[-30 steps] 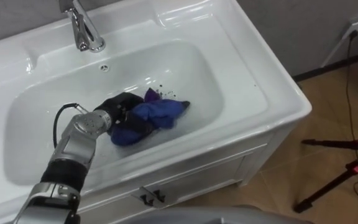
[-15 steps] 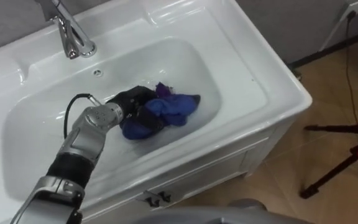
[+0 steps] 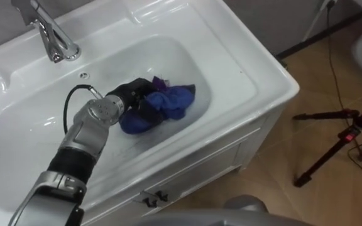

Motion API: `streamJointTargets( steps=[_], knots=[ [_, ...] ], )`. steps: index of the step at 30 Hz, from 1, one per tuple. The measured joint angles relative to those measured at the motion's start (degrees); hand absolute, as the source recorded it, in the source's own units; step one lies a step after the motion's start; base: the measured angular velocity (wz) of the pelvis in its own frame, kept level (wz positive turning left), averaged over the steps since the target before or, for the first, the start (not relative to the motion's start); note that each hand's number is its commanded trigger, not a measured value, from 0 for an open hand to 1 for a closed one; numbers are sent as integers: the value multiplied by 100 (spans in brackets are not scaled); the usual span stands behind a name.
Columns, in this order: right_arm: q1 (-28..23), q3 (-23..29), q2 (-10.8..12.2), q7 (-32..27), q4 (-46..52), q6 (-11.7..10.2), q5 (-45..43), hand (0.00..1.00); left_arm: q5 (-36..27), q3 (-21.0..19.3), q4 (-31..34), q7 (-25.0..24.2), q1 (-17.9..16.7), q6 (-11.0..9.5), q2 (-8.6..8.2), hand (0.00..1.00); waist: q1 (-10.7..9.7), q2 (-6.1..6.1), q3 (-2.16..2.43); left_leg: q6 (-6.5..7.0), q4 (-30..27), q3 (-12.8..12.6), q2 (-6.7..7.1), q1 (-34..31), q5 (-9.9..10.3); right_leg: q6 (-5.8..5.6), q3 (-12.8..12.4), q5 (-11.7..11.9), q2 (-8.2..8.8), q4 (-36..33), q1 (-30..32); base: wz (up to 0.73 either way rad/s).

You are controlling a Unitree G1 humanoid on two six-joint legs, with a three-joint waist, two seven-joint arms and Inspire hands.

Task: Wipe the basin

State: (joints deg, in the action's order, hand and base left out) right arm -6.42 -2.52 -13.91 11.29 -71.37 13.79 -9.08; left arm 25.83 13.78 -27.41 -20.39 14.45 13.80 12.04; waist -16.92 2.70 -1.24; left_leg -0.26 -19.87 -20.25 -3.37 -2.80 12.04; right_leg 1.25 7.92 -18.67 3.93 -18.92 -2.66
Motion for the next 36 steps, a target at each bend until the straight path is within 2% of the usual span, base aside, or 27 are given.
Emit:
streamJointTargets(
  steps=[4,6,8,11,12,15,16,19,23,30,36],
  knots=[
    [41,-2,9,12,20,-1,-10,0,274,0,-332,121,247,-212,-8,100,22,-65,-4,44,-34,-15,-28,-77,-28,21,3,10,-18,-102,106,1],
    [76,1,15,13,25,-1,-34,0,456,-1,-363,142,314,-240,-6,100,23,-79,-3,44,-117,-33,-67,-159,-27,33,-5,17,-33,-141,175,-5],
    [92,1,42,12,50,-1,-43,0,790,-1,-357,158,392,-246,22,100,30,-101,0,45,-212,-153,-136,-255,-26,53,-32,28,-55,-195,287,-11],
    [69,1,57,-7,97,-1,-36,0,1379,-7,-498,257,567,-278,58,100,21,-137,-13,51,-334,-183,-231,-357,-20,95,-78,57,-110,-233,381,-14],
    [74,2,58,-28,86,1,-38,0,1601,-7,-682,334,693,-298,32,100,28,-161,-24,51,-361,-197,-257,-361,-19,103,-93,61,-127,-264,392,-6],
    [23,46,55,-84,60,-5,14,0,2041,-113,-1083,692,848,-335,27,100,40,-181,-17,50,-373,-319,-325,-371,-18,142,-273,100,-226,-306,501,-26],
    [23,49,56,-118,62,-5,15,0,2201,-130,-1211,838,907,-337,40,100,40,-180,-15,50,-374,-351,-392,-404,-18,168,-281,117,-242,-345,573,-26],
    [-1,166,50,-139,79,-13,7,0,2531,-159,-1508,1144,1081,-342,71,100,15,-180,-13,50,-440,-378,-407,-553,-19,204,-320,106,-263,-524,804,-12],
    [-39,167,47,-150,76,-19,0,0,2832,-190,-1903,1439,1270,-344,90,100,4,-184,-13,39,-690,-381,-530,-729,9,242,-324,106,-327,-652,943,-3],
    [-30,224,47,-300,84,-137,-24,0,3280,-185,-2400,1922,1379,-344,274,100,-23,-161,-13,1,-950,-407,-733,-947,57,343,-346,133,-468,-813,1144,-5],
    [11,213,32,-327,274,-259,98,0,3365,-179,-2714,2174,1423,-344,346,100,5,-131,-28,-9,-995,-441,-804,-960,59,376,-381,150,-519,-826,1174,-3]
  ],
)
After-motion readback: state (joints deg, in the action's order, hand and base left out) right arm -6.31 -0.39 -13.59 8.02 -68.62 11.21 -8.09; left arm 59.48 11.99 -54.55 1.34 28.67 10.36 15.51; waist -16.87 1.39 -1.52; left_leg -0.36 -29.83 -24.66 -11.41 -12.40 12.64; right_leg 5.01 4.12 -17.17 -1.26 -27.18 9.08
